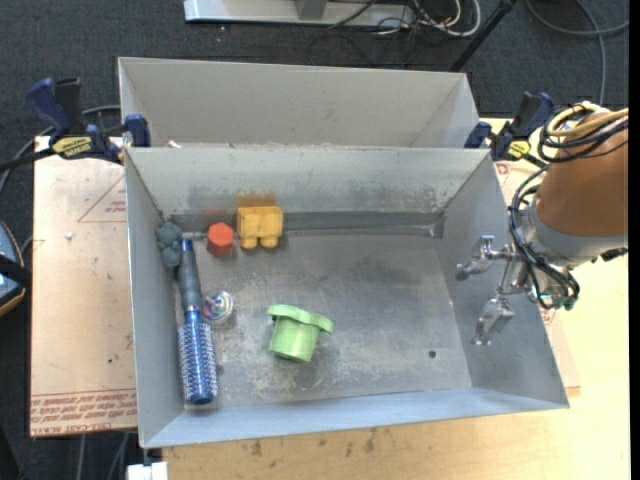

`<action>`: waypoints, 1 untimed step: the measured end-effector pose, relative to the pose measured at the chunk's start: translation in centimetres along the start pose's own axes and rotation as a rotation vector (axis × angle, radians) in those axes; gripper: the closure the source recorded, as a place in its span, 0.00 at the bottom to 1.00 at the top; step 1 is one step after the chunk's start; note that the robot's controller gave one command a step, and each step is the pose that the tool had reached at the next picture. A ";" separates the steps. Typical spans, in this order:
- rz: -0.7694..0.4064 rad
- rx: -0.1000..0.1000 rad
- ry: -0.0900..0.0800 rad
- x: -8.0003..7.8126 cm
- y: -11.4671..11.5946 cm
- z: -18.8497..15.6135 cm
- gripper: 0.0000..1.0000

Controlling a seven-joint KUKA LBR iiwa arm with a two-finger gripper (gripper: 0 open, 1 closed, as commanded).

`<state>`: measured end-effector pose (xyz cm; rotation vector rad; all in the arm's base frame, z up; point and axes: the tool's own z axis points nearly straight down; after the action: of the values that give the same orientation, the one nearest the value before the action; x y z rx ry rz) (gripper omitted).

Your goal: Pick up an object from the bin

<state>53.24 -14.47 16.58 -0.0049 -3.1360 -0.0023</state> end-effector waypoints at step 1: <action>-0.155 -0.001 -0.005 -1.6 3.2 8.8 0.00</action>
Offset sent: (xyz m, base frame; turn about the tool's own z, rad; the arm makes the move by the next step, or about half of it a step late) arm 0.0152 0.0295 -0.0852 -0.1551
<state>54.79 -11.30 7.78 0.2379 -3.1326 -0.0042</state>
